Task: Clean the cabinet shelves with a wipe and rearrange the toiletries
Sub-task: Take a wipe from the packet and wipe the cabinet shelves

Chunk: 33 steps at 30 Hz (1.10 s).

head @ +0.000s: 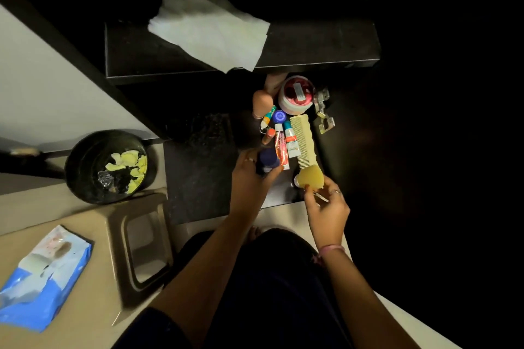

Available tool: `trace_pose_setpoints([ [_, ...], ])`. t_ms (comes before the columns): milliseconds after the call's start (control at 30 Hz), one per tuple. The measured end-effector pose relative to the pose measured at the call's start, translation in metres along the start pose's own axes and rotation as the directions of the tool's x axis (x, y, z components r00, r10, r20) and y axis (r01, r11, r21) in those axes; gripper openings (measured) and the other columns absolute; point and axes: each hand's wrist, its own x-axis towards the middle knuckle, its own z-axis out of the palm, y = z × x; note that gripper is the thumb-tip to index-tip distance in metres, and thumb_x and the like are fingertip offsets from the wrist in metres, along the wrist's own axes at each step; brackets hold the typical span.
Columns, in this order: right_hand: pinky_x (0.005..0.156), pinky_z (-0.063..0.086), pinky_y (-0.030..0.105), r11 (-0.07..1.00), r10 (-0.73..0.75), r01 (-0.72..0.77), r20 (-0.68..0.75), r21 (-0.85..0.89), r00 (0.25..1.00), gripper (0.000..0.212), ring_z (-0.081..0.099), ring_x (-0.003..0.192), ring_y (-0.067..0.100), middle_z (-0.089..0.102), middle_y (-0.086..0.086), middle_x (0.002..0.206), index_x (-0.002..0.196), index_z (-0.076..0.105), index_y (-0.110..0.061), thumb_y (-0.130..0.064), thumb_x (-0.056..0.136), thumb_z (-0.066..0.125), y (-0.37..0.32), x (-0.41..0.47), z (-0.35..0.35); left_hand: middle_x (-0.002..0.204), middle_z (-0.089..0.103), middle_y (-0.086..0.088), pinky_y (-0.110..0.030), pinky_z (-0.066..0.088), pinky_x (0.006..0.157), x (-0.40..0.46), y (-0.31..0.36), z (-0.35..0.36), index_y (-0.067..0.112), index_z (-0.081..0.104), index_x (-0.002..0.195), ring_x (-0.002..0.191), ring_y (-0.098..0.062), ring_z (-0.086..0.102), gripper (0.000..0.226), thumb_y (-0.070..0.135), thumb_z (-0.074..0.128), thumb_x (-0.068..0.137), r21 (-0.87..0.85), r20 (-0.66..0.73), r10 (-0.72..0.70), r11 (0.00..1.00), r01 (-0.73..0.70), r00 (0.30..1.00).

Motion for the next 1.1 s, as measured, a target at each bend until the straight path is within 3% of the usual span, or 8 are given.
trace_pose_setpoints([
  [200,0.090,0.047,0.022,0.995,-0.085,0.085,0.016,-0.052,0.996,0.033,0.063,0.099,0.018,0.065,0.004,0.114,0.116,0.062,-0.015,-0.021,0.084,0.066,-0.006,0.009,0.010,0.107,0.063,-0.013,0.004,0.035,0.078,0.010,0.009,0.014,0.006,0.061,0.107,0.095,-0.019,0.061,0.042,0.015,0.079,0.070,0.056,-0.043,0.014,0.998,-0.012,0.999],
  [367,0.093,0.049,0.027,0.997,-0.061,0.062,0.031,-0.045,0.998,0.035,0.062,0.102,0.018,0.064,0.006,0.117,0.119,0.060,-0.014,-0.023,0.086,0.064,-0.010,0.014,0.014,0.111,0.060,-0.015,-0.010,0.038,0.083,0.015,0.016,0.017,0.003,0.059,0.110,0.100,-0.023,0.059,0.046,0.016,0.079,0.070,0.085,-0.059,0.022,0.996,-0.017,0.998],
  [500,0.084,0.046,0.016,0.997,-0.067,0.068,0.016,-0.041,0.998,0.034,0.063,0.093,0.014,0.065,0.006,0.114,0.117,0.061,-0.012,-0.022,0.085,0.066,-0.011,0.019,0.014,0.115,0.060,-0.016,-0.009,0.036,0.087,0.018,0.020,0.018,0.002,0.057,0.113,0.103,-0.023,0.059,0.049,0.015,0.078,0.071,0.074,-0.081,0.000,0.997,0.006,0.997],
  [667,0.075,0.054,0.022,0.997,-0.076,0.076,0.045,-0.009,0.996,0.034,0.063,0.082,0.010,0.065,0.002,0.104,0.112,0.063,-0.015,-0.024,0.081,0.068,-0.010,0.015,0.014,0.111,0.061,-0.016,-0.003,0.034,0.082,0.016,0.017,0.015,0.003,0.060,0.109,0.097,-0.019,0.058,0.045,0.013,0.079,0.069,0.063,-0.123,-0.014,0.998,0.022,0.992],
  [767,0.072,0.050,0.015,0.990,-0.134,0.136,0.050,-0.047,0.990,0.032,0.061,0.077,0.006,0.066,0.002,0.101,0.110,0.064,-0.014,-0.021,0.079,0.070,-0.004,0.007,0.015,0.109,0.060,-0.015,0.004,0.032,0.080,0.015,0.015,0.016,0.003,0.063,0.108,0.094,-0.014,0.055,0.041,0.013,0.078,0.071,0.095,-0.132,0.012,0.996,0.001,0.991],
  [900,0.076,0.037,0.001,0.988,-0.127,0.131,0.048,-0.084,0.991,0.031,0.061,0.084,0.011,0.068,0.007,0.106,0.110,0.064,-0.013,-0.019,0.081,0.069,0.001,0.009,0.013,0.115,0.059,-0.010,-0.011,0.040,0.089,0.015,0.016,0.022,0.008,0.062,0.112,0.104,-0.019,0.058,0.041,0.016,0.076,0.075,0.082,-0.085,0.002,0.997,0.005,0.996],
  [1033,0.083,0.048,0.020,0.988,-0.113,0.120,0.076,-0.094,0.991,0.033,0.064,0.093,0.016,0.066,0.004,0.111,0.115,0.062,-0.016,-0.022,0.083,0.067,0.001,0.018,0.011,0.118,0.057,-0.008,-0.017,0.042,0.092,0.016,0.016,0.027,0.009,0.061,0.115,0.107,-0.018,0.057,0.042,0.018,0.074,0.076,0.111,-0.093,-0.002,0.994,0.012,0.996],
  [1100,0.082,0.048,0.020,0.987,-0.124,0.133,0.096,-0.092,0.988,0.033,0.064,0.091,0.015,0.065,0.004,0.111,0.115,0.061,-0.017,-0.022,0.083,0.067,0.001,0.021,0.010,0.118,0.056,-0.008,-0.015,0.040,0.090,0.016,0.017,0.026,0.010,0.060,0.115,0.107,-0.017,0.056,0.041,0.016,0.073,0.077,0.098,-0.103,-0.013,0.995,0.024,0.995],
])
